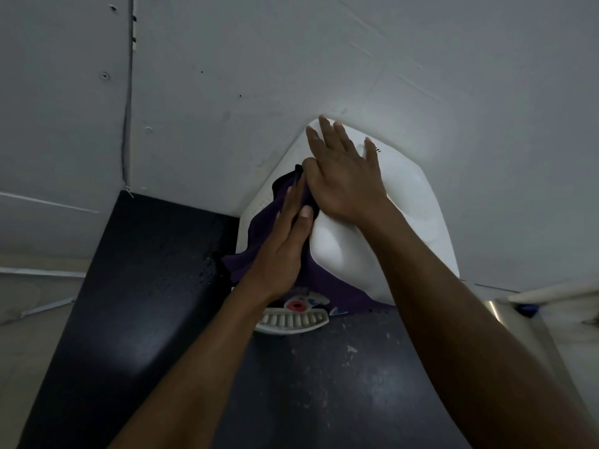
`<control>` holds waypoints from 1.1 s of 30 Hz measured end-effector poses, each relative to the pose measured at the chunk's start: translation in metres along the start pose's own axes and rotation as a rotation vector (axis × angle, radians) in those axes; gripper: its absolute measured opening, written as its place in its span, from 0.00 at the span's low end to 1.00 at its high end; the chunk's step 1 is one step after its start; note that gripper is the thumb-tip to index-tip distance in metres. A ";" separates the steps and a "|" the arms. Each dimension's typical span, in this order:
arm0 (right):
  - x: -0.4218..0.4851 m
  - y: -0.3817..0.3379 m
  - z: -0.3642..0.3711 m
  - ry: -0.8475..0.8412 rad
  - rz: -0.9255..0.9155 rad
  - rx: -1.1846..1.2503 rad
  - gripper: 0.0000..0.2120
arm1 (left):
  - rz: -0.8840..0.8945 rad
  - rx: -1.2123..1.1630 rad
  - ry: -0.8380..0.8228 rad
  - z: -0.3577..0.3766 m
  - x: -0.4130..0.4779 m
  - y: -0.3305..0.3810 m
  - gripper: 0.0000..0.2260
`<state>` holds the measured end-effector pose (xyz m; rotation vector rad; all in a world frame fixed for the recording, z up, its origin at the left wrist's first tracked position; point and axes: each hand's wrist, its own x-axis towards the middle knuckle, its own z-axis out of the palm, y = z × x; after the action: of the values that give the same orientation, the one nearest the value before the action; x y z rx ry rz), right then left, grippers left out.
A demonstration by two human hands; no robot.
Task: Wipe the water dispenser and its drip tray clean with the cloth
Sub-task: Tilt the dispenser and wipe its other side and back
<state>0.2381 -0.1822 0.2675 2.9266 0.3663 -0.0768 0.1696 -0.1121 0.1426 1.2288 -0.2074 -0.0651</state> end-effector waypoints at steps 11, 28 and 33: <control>0.003 0.002 0.001 -0.038 -0.015 -0.074 0.30 | -0.034 0.025 0.023 -0.019 0.049 -0.027 0.21; 0.013 -0.015 0.010 0.012 0.073 -0.055 0.36 | -0.128 0.035 0.021 -0.024 0.009 -0.052 0.16; 0.012 -0.013 0.012 0.018 0.051 -0.039 0.33 | -0.156 0.018 0.010 -0.026 -0.014 -0.066 0.17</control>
<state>0.2461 -0.1691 0.2526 2.8974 0.2916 -0.0355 0.1647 -0.1077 0.0700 1.2618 -0.1032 -0.1920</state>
